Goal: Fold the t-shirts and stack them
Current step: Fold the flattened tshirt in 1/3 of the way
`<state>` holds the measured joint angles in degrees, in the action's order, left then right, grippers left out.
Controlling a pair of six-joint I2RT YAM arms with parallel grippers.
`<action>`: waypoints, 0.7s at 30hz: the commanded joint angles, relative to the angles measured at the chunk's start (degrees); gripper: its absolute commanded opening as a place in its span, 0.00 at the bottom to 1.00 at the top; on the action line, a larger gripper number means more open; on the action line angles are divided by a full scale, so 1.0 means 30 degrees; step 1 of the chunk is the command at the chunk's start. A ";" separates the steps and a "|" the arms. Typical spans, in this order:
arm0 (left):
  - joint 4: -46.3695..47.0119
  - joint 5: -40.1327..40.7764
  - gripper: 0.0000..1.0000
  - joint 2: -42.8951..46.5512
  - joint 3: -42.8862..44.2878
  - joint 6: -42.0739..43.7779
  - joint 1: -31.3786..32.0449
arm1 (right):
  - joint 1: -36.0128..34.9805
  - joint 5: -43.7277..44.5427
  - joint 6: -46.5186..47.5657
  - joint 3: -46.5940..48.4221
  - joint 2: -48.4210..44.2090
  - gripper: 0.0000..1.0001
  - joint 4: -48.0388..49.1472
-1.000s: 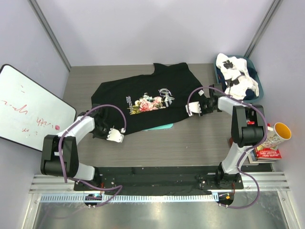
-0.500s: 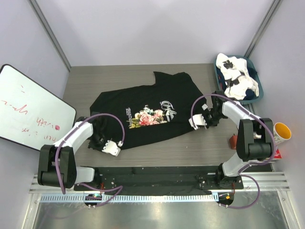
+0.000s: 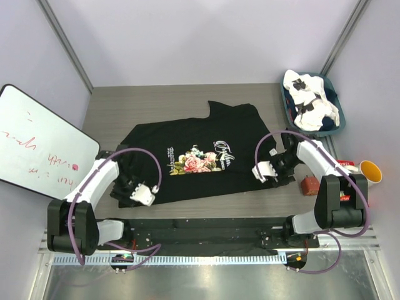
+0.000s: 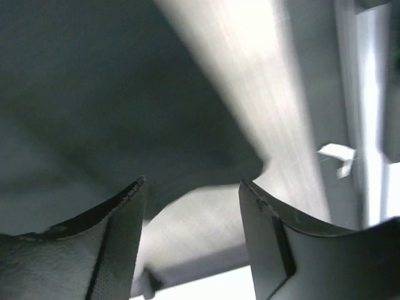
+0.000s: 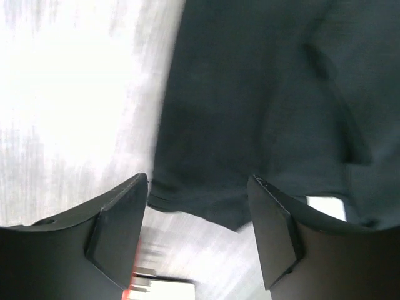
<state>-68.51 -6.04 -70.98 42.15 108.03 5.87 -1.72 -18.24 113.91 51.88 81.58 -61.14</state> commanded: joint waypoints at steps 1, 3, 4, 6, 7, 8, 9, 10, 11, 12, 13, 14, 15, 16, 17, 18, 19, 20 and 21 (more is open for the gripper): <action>0.2264 -0.0767 0.63 -0.1089 0.2675 -0.2253 -0.0081 | -0.0130 -0.2322 0.1232 0.2244 0.0343 0.70 0.0689; 0.3325 -0.1119 0.63 -0.2029 0.3900 -0.3948 -0.0052 | -0.0509 -0.2649 0.0822 0.2453 0.0930 0.67 0.2329; 0.3354 -0.1120 0.63 -0.2961 0.4199 -0.4190 -0.0052 | -0.0570 -0.2854 0.0791 0.2483 0.1134 0.65 0.2886; 0.3936 -0.0770 0.62 -0.3496 0.4465 -0.5007 -0.0023 | -0.0891 -0.3060 0.0849 0.2628 0.1749 0.65 0.3944; 0.4752 -0.0682 0.62 -0.3672 0.4407 -0.5245 -0.0052 | -0.1096 -0.3206 0.0965 0.2948 0.2042 0.63 0.3975; 0.5080 -0.0536 0.61 -0.3906 0.4262 -0.5306 -0.0052 | -0.1243 -0.3265 0.0937 0.3155 0.2509 0.62 0.3917; 0.5373 -0.0099 0.60 -0.3966 0.3883 -0.5161 -0.0052 | -0.1622 -0.3295 0.0937 0.3302 0.2687 0.61 0.3859; 0.5956 -0.0008 0.59 -0.4025 0.3676 -0.5102 -0.0052 | -0.1799 -0.3353 0.1024 0.3419 0.2834 0.60 0.3829; 0.6281 0.0109 0.59 -0.4112 0.3442 -0.5130 -0.0023 | -0.1946 -0.3499 0.1141 0.3420 0.2981 0.60 0.3829; 0.6516 0.0255 0.59 -0.4171 0.3150 -0.5101 -0.0052 | -0.2267 -0.3558 0.1374 0.3391 0.3214 0.59 0.3800; 0.6838 0.0228 0.59 -0.4230 0.3089 -0.5101 -0.0023 | -0.2415 -0.3646 0.1696 0.3275 0.3303 0.59 0.3829; 0.6928 0.0198 0.59 -0.4317 0.3059 -0.5188 -0.0023 | -0.2561 -0.3792 0.1786 0.3303 0.3391 0.58 0.3829; 0.7016 0.0169 0.59 -0.4463 0.3146 -0.5334 -0.0023 | -0.2708 -0.3851 0.1787 0.3332 0.3537 0.57 0.3829; 0.7046 0.0111 0.59 -0.4552 0.3234 -0.5626 -0.0052 | -0.2999 -0.3939 0.1729 0.3449 0.3626 0.55 0.3800; 0.7017 0.0139 0.59 -0.4611 0.3293 -0.5715 -0.0052 | -0.3089 -0.3969 0.1670 0.3508 0.3714 0.54 0.3771; 0.7191 0.0284 0.59 -0.4669 0.3293 -0.5803 -0.0052 | -0.3148 -0.3969 0.1670 0.3566 0.3860 0.53 0.3741; 0.7279 0.0402 0.58 -0.4641 0.3264 -0.5833 -0.0052 | -0.3265 -0.3940 0.1699 0.3625 0.3919 0.51 0.3654; 0.7396 0.0490 0.58 -0.4670 0.3148 -0.5834 -0.0052 | -0.3295 -0.3911 0.1815 0.3712 0.4007 0.51 0.3479; 0.7513 0.0520 0.58 -0.4670 0.3089 -0.5834 -0.0052 | -0.3324 -0.3881 0.1874 0.3684 0.4036 0.50 0.3390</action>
<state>-48.73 -5.58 -84.71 51.51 91.88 5.87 -10.98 -27.97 113.93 60.73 93.14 -49.76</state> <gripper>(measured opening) 0.586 0.514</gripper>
